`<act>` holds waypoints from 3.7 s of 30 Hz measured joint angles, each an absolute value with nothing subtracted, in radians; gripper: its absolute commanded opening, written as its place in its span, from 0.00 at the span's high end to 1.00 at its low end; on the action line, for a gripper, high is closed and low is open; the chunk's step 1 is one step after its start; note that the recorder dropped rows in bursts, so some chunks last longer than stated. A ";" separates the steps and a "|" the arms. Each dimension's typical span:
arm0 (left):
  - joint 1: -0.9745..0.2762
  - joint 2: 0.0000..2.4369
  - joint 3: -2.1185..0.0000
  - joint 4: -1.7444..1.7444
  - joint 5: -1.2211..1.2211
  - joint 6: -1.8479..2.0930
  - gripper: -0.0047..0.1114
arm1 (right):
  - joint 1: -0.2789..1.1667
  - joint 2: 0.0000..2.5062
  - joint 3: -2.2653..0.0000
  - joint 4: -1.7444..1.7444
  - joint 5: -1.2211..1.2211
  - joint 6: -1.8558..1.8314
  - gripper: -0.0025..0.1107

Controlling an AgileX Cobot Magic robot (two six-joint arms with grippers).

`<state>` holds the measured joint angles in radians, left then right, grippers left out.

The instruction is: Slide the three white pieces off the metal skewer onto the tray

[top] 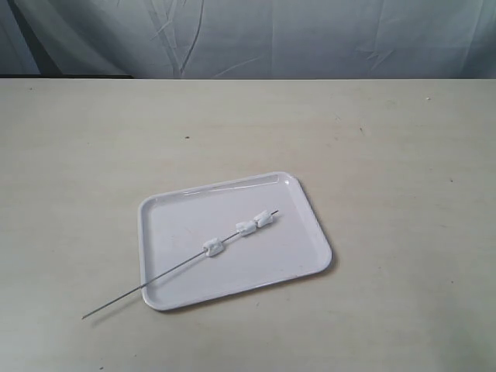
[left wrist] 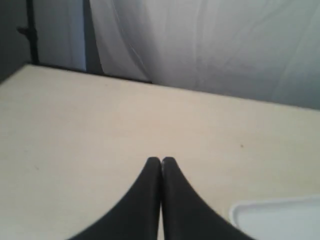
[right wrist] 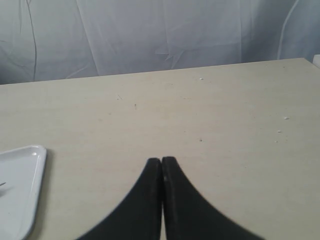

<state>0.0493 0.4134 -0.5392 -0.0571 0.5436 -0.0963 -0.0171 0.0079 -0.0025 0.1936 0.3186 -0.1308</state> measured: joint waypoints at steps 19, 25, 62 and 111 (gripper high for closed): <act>0.049 0.468 -0.550 -0.499 0.464 0.069 0.96 | -0.017 0.008 -0.003 0.158 0.319 -0.131 0.98; 0.049 0.477 -0.550 -0.514 0.594 0.232 0.96 | -0.017 0.008 -0.003 0.157 0.319 -0.131 0.98; -0.408 1.535 -0.900 -0.132 0.910 0.198 0.96 | -0.017 0.755 -0.676 0.069 0.682 0.114 0.98; -0.595 1.803 -0.985 -0.253 0.821 0.405 0.96 | -0.017 1.344 -0.743 0.914 0.905 -0.777 0.64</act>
